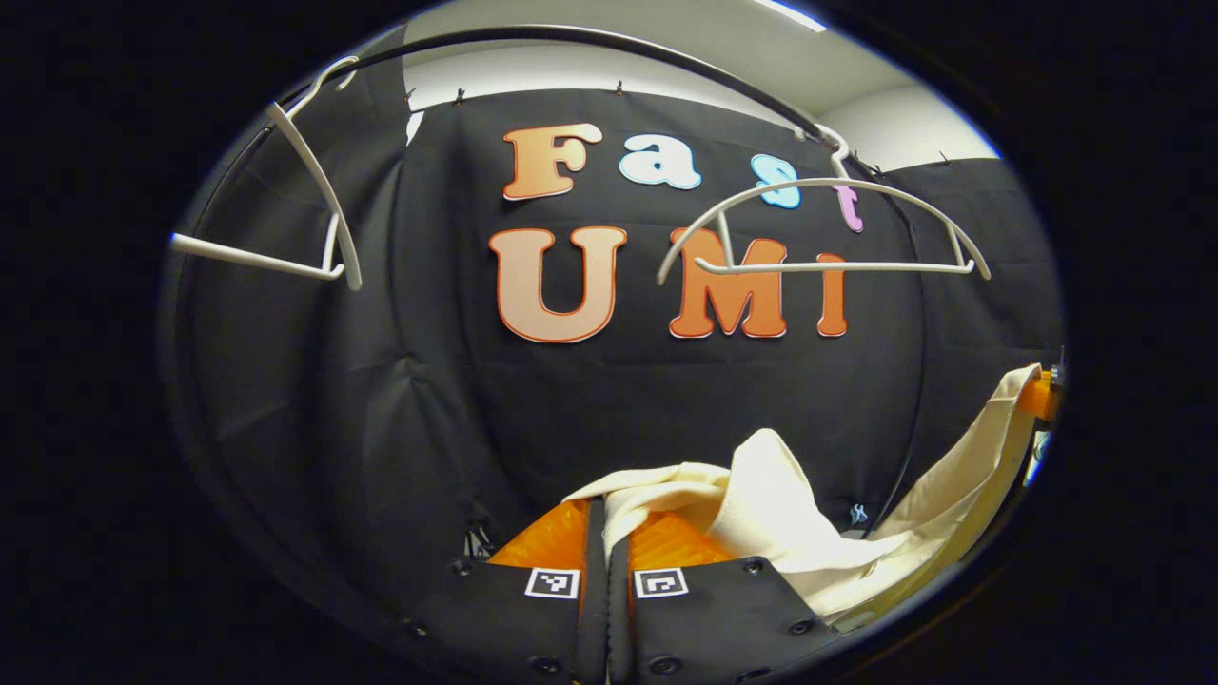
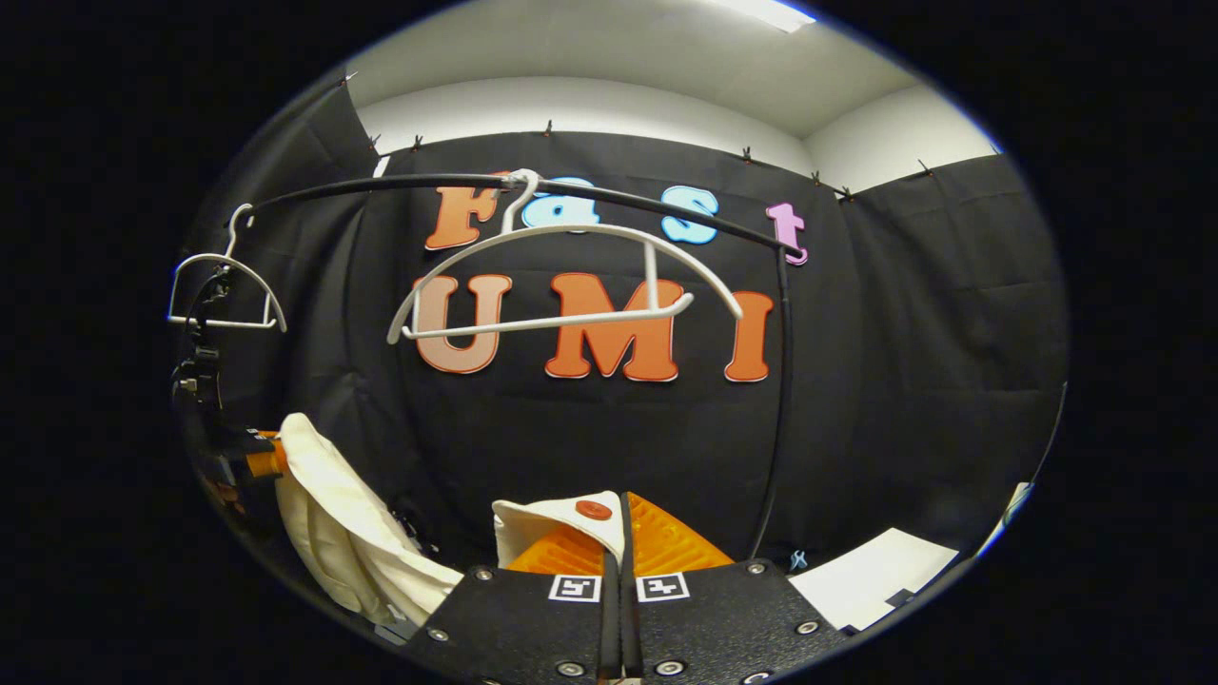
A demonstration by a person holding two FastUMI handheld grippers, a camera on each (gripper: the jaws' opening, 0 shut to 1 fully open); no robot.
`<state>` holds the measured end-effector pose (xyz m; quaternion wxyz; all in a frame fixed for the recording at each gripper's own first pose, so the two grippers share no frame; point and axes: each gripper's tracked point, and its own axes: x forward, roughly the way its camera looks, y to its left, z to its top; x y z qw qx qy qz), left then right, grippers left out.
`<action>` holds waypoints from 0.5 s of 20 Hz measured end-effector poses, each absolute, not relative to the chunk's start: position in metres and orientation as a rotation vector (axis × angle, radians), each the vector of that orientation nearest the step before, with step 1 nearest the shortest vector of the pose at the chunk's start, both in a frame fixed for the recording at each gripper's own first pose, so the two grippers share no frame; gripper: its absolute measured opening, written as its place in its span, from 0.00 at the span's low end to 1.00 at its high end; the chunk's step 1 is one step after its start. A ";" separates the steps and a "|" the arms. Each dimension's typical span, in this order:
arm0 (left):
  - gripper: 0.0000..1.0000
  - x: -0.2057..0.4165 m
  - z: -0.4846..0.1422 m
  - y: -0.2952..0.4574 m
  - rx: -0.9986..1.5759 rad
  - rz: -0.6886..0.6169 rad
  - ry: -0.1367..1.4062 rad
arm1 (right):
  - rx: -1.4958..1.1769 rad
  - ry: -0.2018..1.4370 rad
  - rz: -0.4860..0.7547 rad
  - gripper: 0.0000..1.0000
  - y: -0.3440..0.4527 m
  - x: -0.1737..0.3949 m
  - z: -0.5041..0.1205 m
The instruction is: Grasp the clothes on the hanger with both hands and then place them into the laundry hamper below.
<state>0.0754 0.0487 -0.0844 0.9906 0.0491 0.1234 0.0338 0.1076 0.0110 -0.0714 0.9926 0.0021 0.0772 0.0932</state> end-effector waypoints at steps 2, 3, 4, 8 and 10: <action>0.07 0.069 -0.097 0.024 0.075 0.014 0.269 | 0.018 0.184 0.226 0.00 0.029 0.098 -0.085; 0.07 0.064 -0.106 0.012 0.059 -0.013 0.286 | 0.022 0.199 0.238 0.00 0.036 0.095 -0.093; 0.07 0.060 -0.115 0.002 0.048 -0.031 0.307 | 0.030 0.223 0.250 0.00 0.043 0.090 -0.103; 0.08 0.037 -0.165 -0.026 0.044 -0.079 0.422 | 0.060 0.345 0.278 0.00 0.058 0.074 -0.156; 0.08 0.035 -0.183 -0.031 0.075 -0.091 0.457 | 0.076 0.406 0.288 0.00 0.065 0.072 -0.183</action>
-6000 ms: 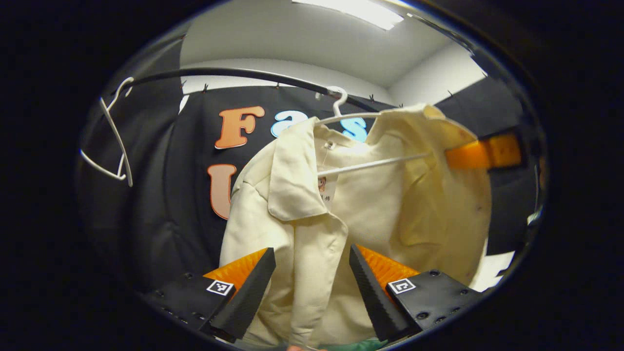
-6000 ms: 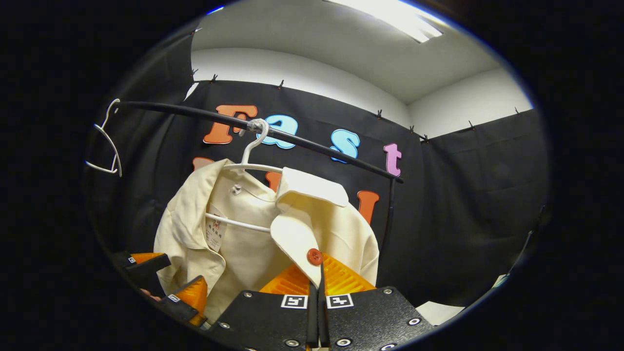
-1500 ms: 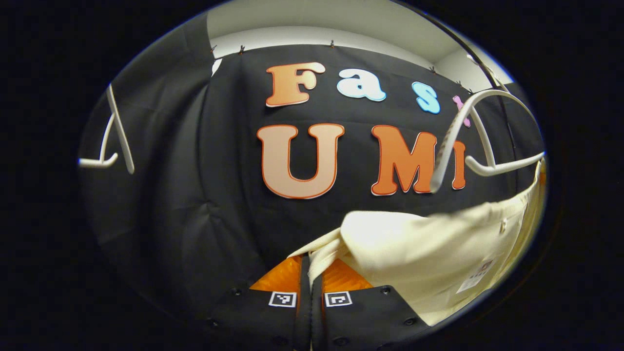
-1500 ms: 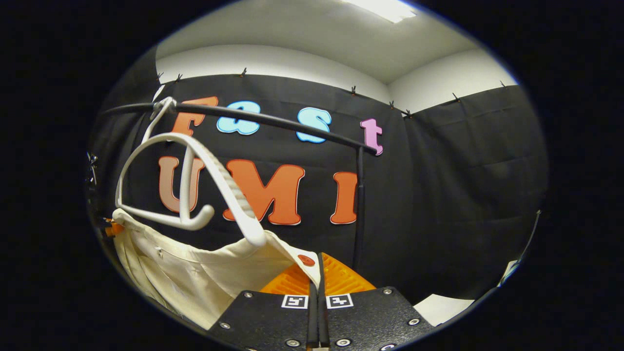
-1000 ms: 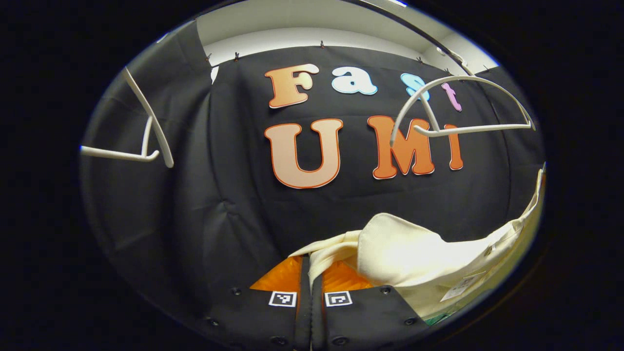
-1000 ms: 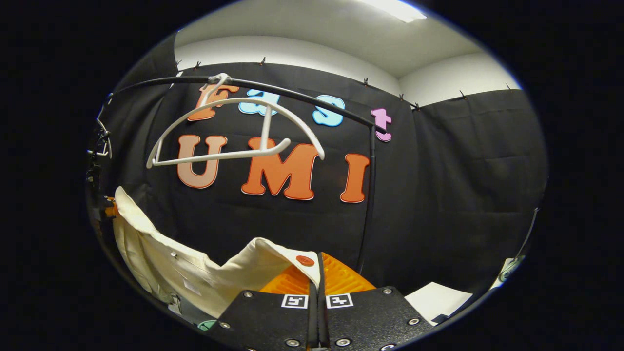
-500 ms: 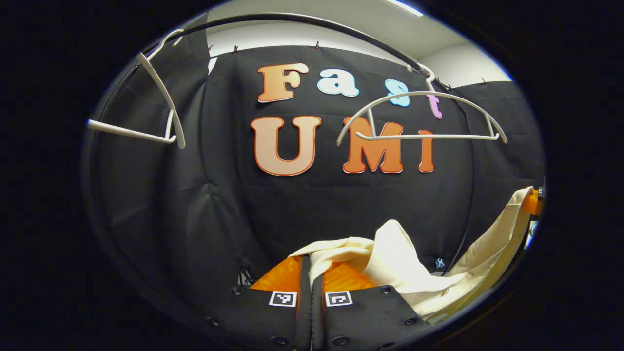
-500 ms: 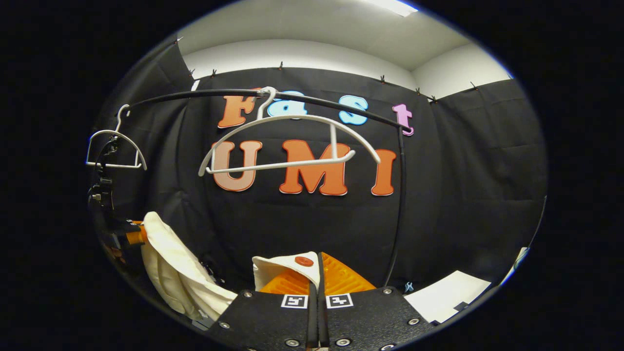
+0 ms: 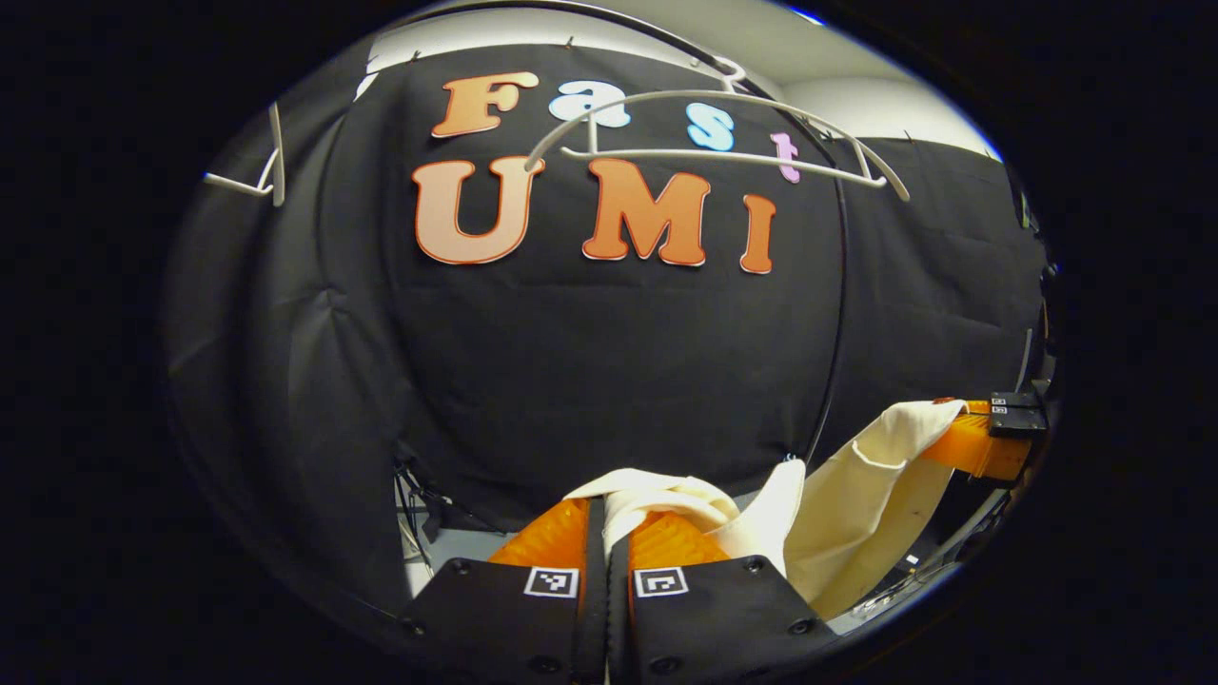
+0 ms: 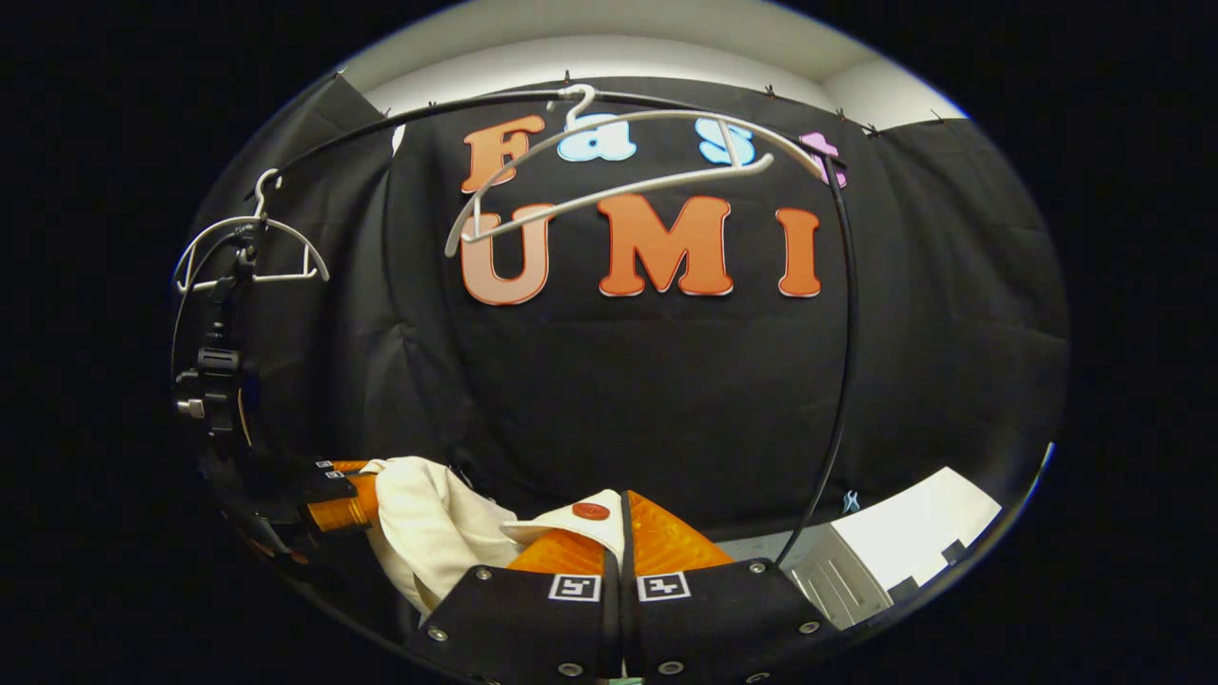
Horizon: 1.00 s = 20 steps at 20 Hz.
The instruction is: Grasp the clothes on the hanger with both hands and then place them into the laundry hamper below.
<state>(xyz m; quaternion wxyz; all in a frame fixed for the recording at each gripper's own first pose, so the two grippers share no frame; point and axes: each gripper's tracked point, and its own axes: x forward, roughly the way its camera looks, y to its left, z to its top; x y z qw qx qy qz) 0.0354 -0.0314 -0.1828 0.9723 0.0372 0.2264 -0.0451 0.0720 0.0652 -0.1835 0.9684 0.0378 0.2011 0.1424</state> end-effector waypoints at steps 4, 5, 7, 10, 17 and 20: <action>0.07 0.028 -0.218 -0.040 0.083 -0.101 0.544 | 0.114 0.519 0.293 0.00 0.073 0.060 -0.231; 0.07 0.027 -0.228 -0.042 0.072 -0.100 0.556 | 0.117 0.546 0.292 0.00 0.075 0.058 -0.245; 0.07 0.021 -0.254 -0.039 0.062 -0.089 0.626 | 0.117 0.588 0.286 0.00 0.076 0.052 -0.268; 0.08 0.006 -0.299 -0.031 0.023 -0.057 0.750 | 0.099 0.681 0.265 0.00 0.065 0.034 -0.309; 0.08 -0.043 -0.394 -0.006 0.020 0.019 1.004 | 0.104 0.931 0.209 0.02 0.054 -0.017 -0.414; 0.08 -0.056 -0.410 -0.002 0.027 0.032 1.047 | 0.111 1.012 0.188 0.04 0.053 -0.034 -0.443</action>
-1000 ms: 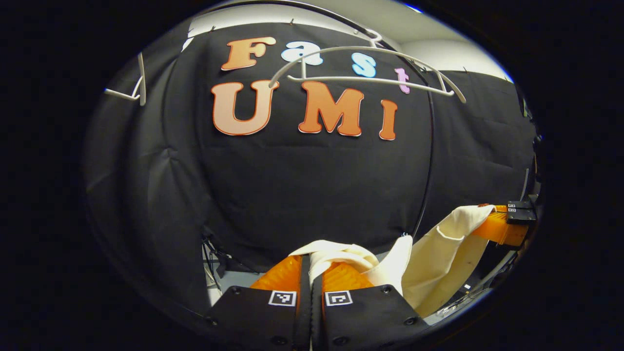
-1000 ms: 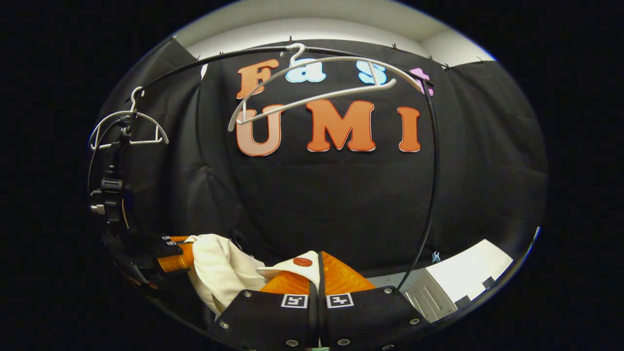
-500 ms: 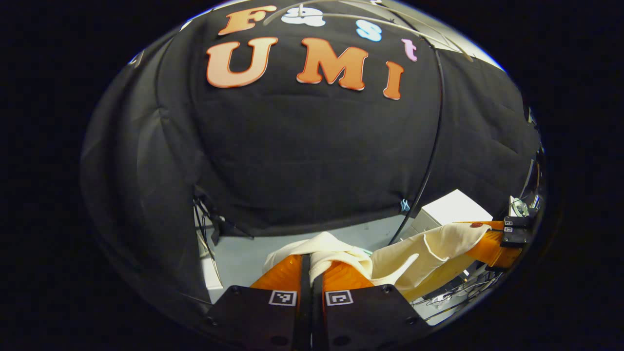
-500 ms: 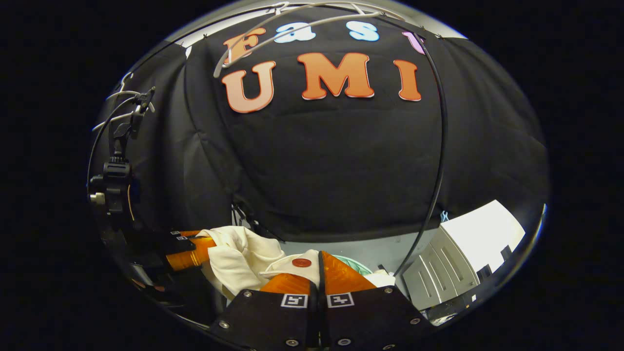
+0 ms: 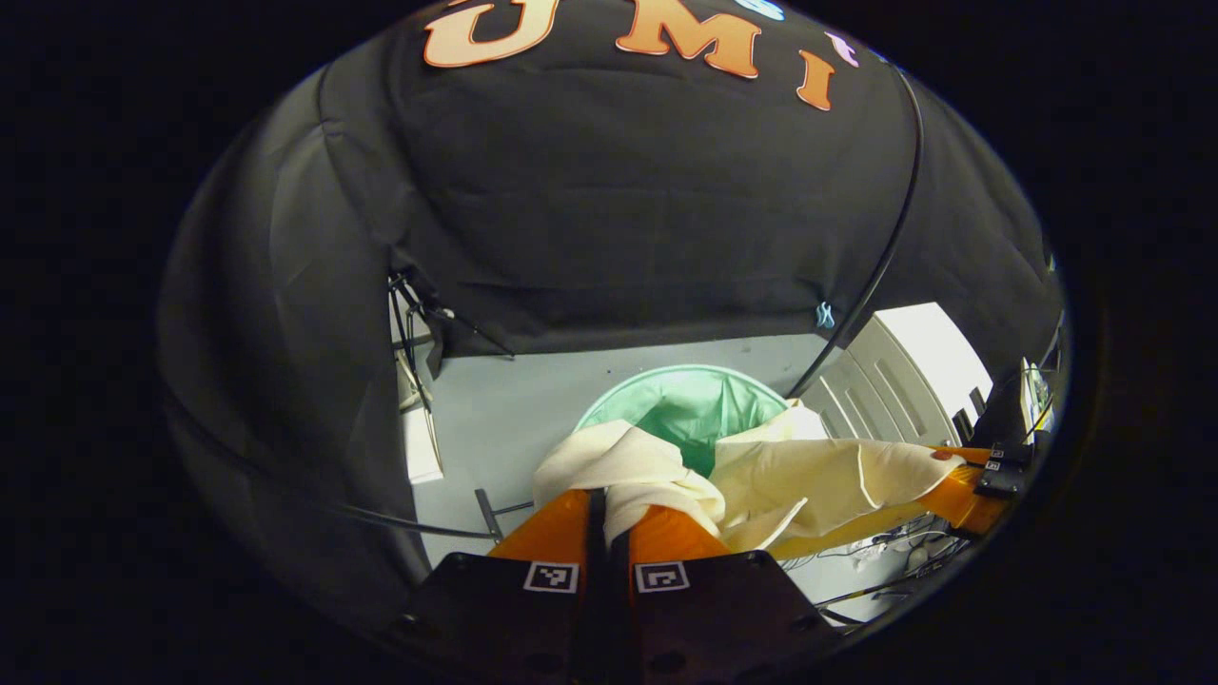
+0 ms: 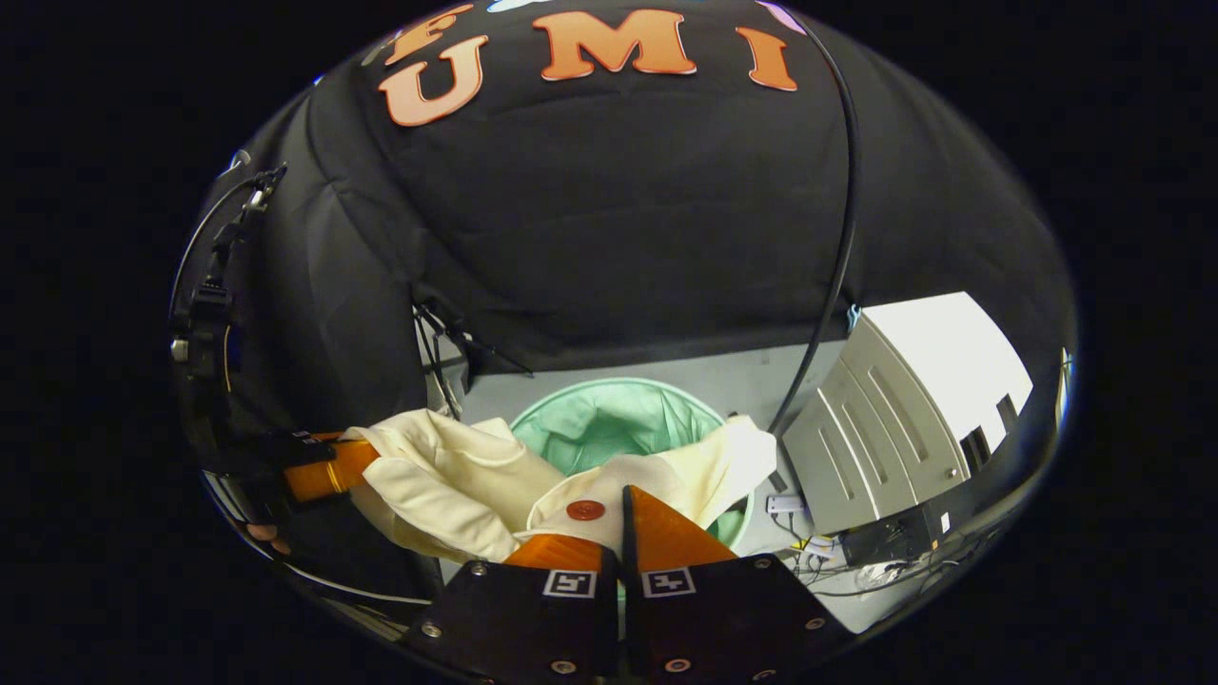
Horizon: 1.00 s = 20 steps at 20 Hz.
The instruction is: Grasp the clothes on the hanger with both hands and then place them into the laundry hamper below.
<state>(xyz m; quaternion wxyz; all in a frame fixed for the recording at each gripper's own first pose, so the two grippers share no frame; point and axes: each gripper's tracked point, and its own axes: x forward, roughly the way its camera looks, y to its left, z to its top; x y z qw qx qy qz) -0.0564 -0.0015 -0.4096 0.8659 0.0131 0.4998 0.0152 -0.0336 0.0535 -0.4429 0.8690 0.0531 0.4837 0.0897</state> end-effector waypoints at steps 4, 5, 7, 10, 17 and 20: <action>0.20 -0.070 -0.422 -0.003 0.003 0.035 1.114 | 0.108 1.061 0.164 0.11 0.048 -0.044 -0.457; 0.24 -0.068 -0.427 0.002 0.008 0.042 1.121 | 0.102 1.074 0.163 0.05 0.046 -0.045 -0.460; 0.36 -0.065 -0.427 0.003 0.018 0.027 1.121 | 0.090 1.084 0.152 0.24 0.040 -0.050 -0.464; 0.74 -0.064 -0.424 0.004 0.069 0.015 1.121 | 0.099 1.113 0.149 0.61 0.042 -0.055 -0.469; 0.98 -0.073 -0.425 0.002 0.049 0.011 1.123 | 0.101 1.160 0.121 0.94 0.039 -0.071 -0.478; 1.00 -0.075 -0.416 -0.003 0.036 -0.013 1.104 | 0.104 1.158 0.120 0.94 0.040 -0.075 -0.474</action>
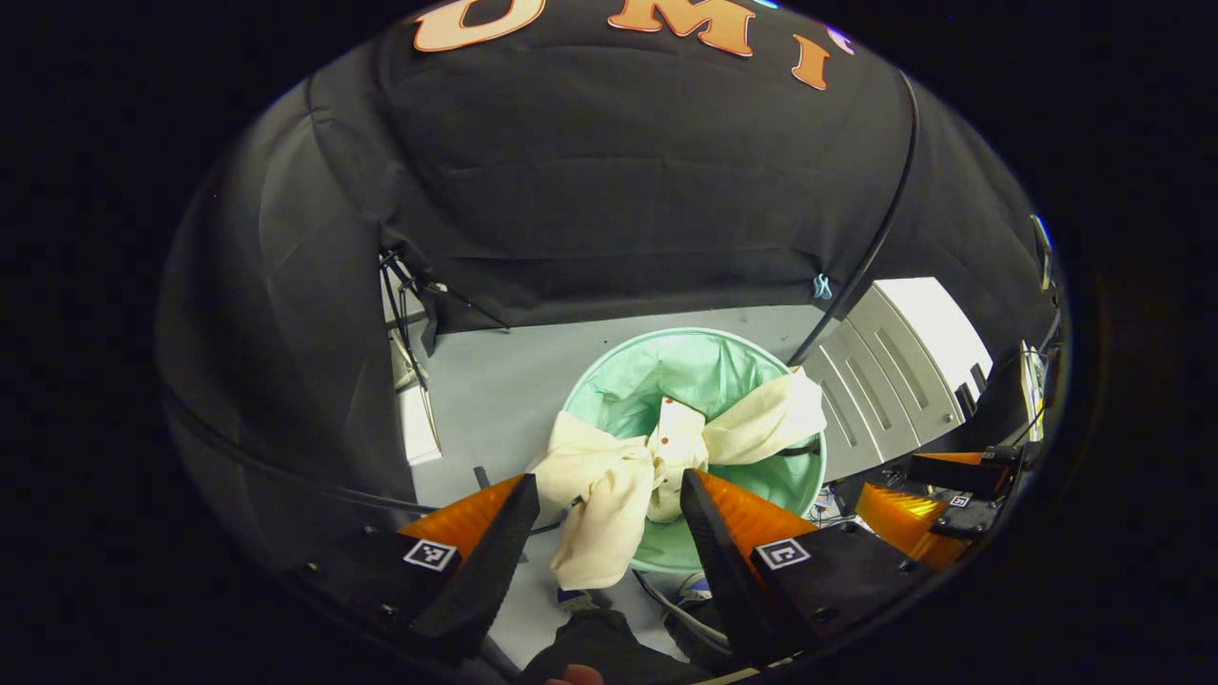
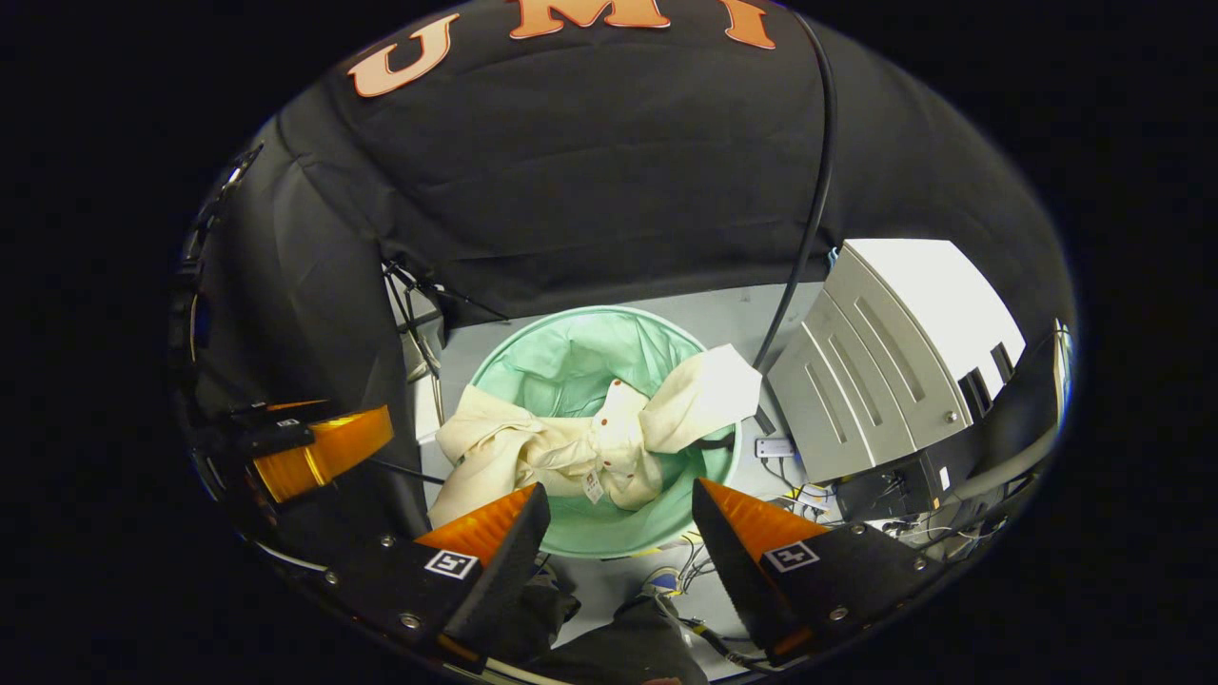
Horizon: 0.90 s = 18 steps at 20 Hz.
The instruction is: Grasp the clothes on the hanger with both hands and then place them into the laundry hamper below.
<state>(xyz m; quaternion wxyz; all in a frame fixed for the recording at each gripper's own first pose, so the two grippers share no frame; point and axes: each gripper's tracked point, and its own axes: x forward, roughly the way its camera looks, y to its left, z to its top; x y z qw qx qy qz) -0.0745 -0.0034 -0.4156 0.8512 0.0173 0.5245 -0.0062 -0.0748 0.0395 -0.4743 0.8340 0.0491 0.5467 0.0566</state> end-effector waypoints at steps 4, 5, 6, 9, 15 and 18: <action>1.00 -0.076 -0.390 -0.006 0.029 -0.030 1.041 | 0.119 1.133 0.116 0.94 0.040 -0.078 -0.455; 1.00 -0.078 -0.384 -0.006 0.025 -0.028 1.031 | 0.125 1.124 0.116 0.94 0.041 -0.078 -0.449; 0.98 -0.080 -0.374 -0.007 0.014 -0.029 1.015 | 0.127 1.113 0.115 0.94 0.041 -0.079 -0.441; 0.98 -0.069 -0.340 -0.008 0.000 -0.024 0.935 | 0.104 1.040 0.125 0.94 0.037 -0.066 -0.405; 0.98 -0.020 -0.220 0.002 0.011 0.010 0.673 | 0.069 0.774 0.130 0.94 0.030 -0.003 -0.279; 1.00 -0.002 -0.157 0.002 -0.013 0.032 0.523 | 0.084 0.614 0.124 0.93 0.026 0.022 -0.202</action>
